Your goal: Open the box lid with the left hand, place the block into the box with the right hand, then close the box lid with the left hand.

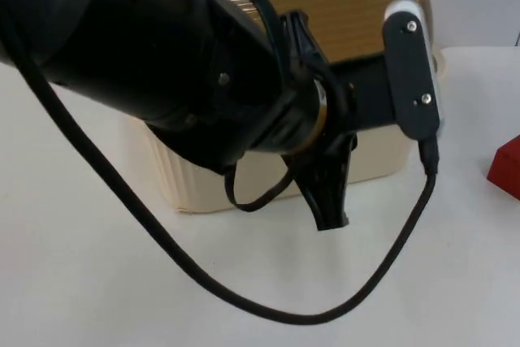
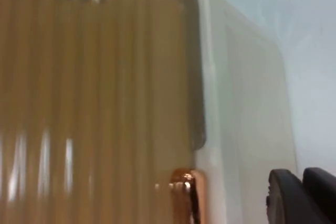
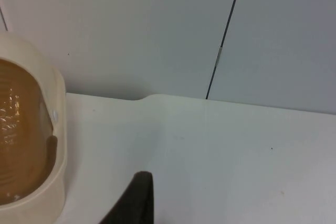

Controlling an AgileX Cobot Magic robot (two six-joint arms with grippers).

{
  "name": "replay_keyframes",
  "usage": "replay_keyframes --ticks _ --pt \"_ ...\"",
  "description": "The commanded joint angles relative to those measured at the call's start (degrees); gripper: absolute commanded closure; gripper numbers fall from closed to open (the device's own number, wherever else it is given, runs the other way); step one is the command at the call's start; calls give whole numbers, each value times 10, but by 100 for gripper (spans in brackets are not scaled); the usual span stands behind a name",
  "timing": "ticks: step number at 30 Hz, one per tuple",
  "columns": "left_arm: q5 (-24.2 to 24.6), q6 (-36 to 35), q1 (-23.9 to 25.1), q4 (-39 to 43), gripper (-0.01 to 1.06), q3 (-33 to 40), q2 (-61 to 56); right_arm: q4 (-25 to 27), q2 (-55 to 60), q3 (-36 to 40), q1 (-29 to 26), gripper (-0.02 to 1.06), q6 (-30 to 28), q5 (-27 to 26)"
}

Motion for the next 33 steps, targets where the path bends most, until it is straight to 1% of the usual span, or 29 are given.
replay_keyframes --ticks 1,2,3,5,6,8,9,11,21,22,26,33 --pt "14 7 1 2 97 -2 0 -3 0 -5 3 -1 0 -7" --pt "32 7 1 2 97 -2 0 -3 0 -5 3 -1 0 -7" --pt "32 7 1 2 97 -2 0 -3 0 -5 3 -1 0 -7" --pt "63 20 1 2 98 -3 0 -3 0 -5 3 -1 0 -7" --pt "64 25 1 2 99 -3 0 -3 0 -5 3 -1 0 -7" --pt "57 32 1 2 105 -3 0 -3 0 -5 3 -1 0 -7" --pt "47 32 1 2 105 -3 0 -3 0 -5 3 -1 0 -7" --pt "44 32 1 2 105 -3 0 -3 0 -5 3 -1 0 -7" --pt "47 27 8 2 105 -8 3 -3 0 -5 3 -1 0 -7" --pt "53 27 12 2 105 -12 5 -3 0 -5 3 -1 3 -7" --pt "50 44 15 2 105 -30 14 -3 0 -5 3 -1 5 -7" --pt "45 72 15 2 105 -33 21 -3 0 -5 3 -1 5 -7"
